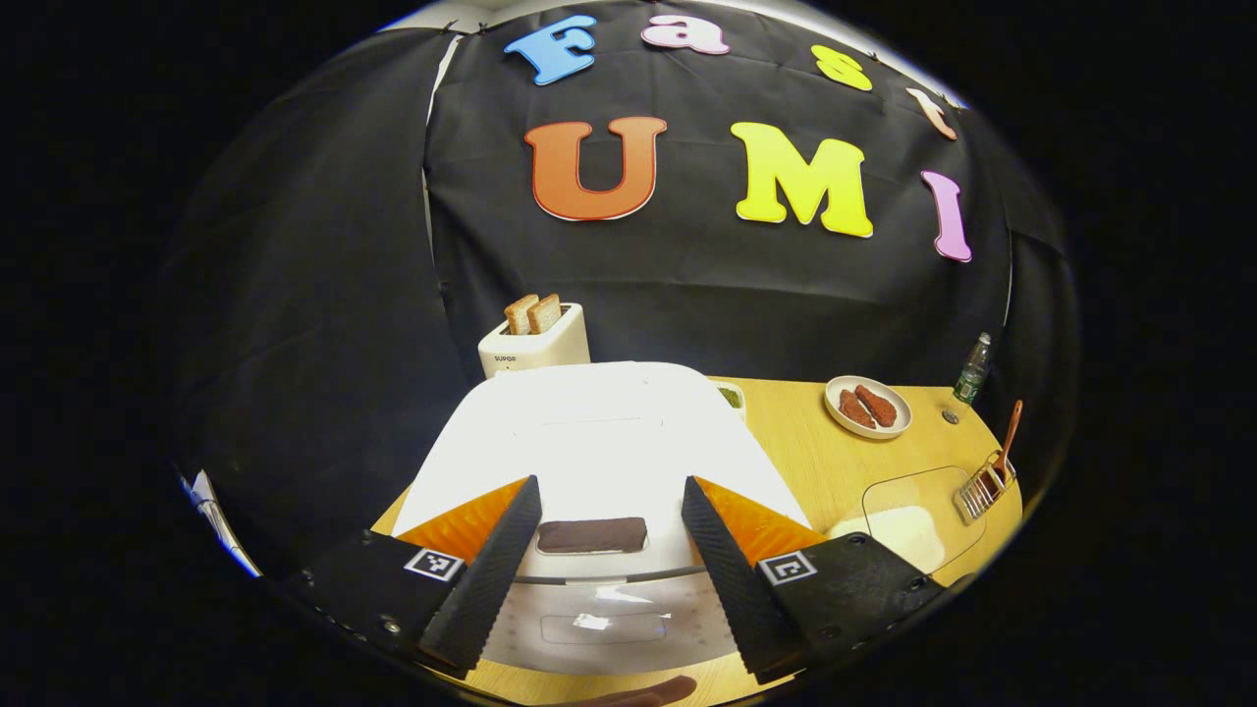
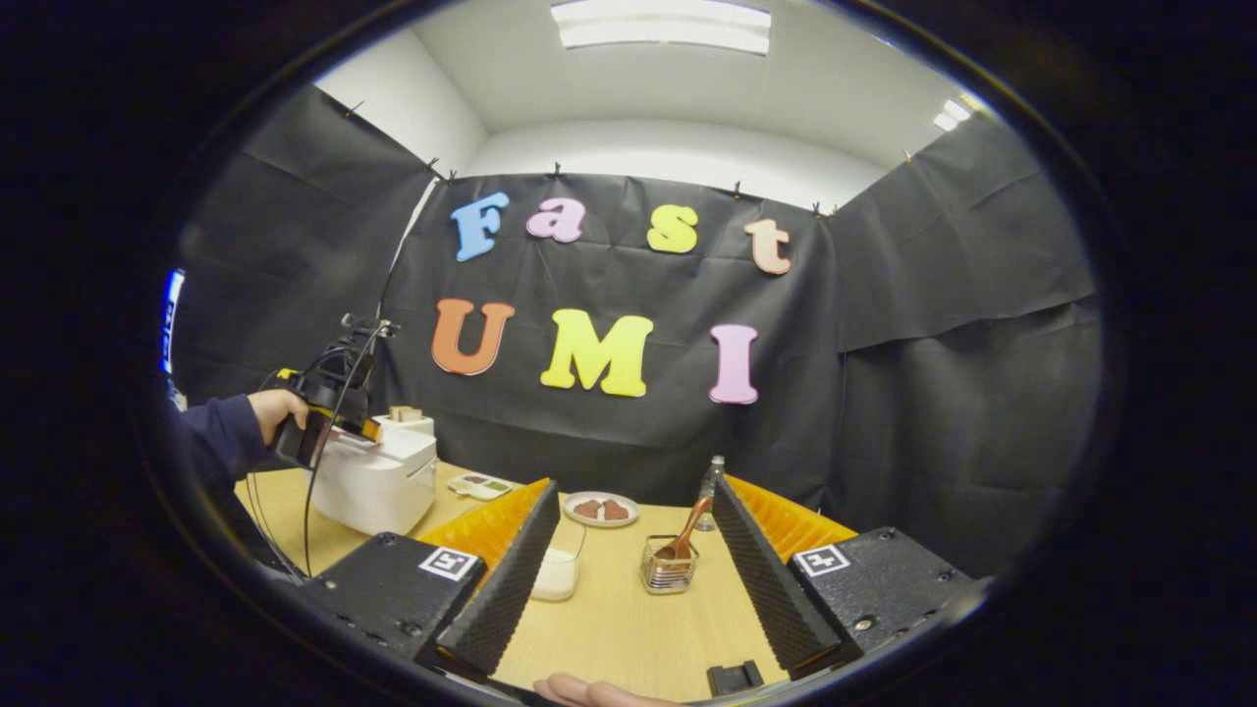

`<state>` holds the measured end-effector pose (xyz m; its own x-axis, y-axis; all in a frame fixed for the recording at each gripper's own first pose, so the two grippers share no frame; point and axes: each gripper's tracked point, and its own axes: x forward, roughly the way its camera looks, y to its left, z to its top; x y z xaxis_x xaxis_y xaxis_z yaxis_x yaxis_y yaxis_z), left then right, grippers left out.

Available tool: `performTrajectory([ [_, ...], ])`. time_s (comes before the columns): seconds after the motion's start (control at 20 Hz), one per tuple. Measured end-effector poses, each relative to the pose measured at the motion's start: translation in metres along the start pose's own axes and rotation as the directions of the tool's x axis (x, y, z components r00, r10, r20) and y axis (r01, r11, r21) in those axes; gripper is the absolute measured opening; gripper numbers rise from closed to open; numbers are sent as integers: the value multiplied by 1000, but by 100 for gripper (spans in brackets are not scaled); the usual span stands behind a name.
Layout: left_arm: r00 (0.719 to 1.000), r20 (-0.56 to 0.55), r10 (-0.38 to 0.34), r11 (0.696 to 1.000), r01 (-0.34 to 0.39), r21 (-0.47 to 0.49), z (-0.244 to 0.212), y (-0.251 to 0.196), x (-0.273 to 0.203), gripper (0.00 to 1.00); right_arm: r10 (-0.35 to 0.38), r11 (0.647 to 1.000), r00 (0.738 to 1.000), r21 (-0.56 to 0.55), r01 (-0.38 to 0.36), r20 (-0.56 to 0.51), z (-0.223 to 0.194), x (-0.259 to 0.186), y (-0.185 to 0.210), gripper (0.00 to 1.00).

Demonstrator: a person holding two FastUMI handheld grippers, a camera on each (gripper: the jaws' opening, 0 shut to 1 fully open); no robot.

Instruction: Close the left gripper, press the button to open the rice cooker; take a wooden spoon from the chopstick holder with the right hand, scoop a spoonful of rice and pour it into the rice cooker, then put the wooden spoon back into the chopstick holder.

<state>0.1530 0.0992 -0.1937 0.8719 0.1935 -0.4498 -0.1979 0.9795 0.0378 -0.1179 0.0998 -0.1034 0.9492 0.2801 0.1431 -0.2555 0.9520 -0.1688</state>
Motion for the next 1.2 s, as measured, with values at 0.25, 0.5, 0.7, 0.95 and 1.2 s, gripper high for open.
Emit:
performTrajectory([
  [0.25,999,34,7,1000,-7,4,-4,1,0,96,0,999,1000,47,-1,18,16,-4,2,100],
  [0.5,997,73,0,1000,-1,9,-2,3,-1,93,-1,995,1000,103,2,-2,20,-6,-3,100],
  [0.7,992,129,-4,1000,4,2,5,2,-1,92,-32,994,999,104,32,-2,24,-4,-15,100],
  [0.95,969,238,-62,998,65,-5,24,-13,-41,93,-61,992,998,107,63,-21,26,4,-19,100],
  [1.2,940,332,-82,996,86,3,40,-29,-107,94,-78,992,997,98,79,-13,33,7,-19,100],
])
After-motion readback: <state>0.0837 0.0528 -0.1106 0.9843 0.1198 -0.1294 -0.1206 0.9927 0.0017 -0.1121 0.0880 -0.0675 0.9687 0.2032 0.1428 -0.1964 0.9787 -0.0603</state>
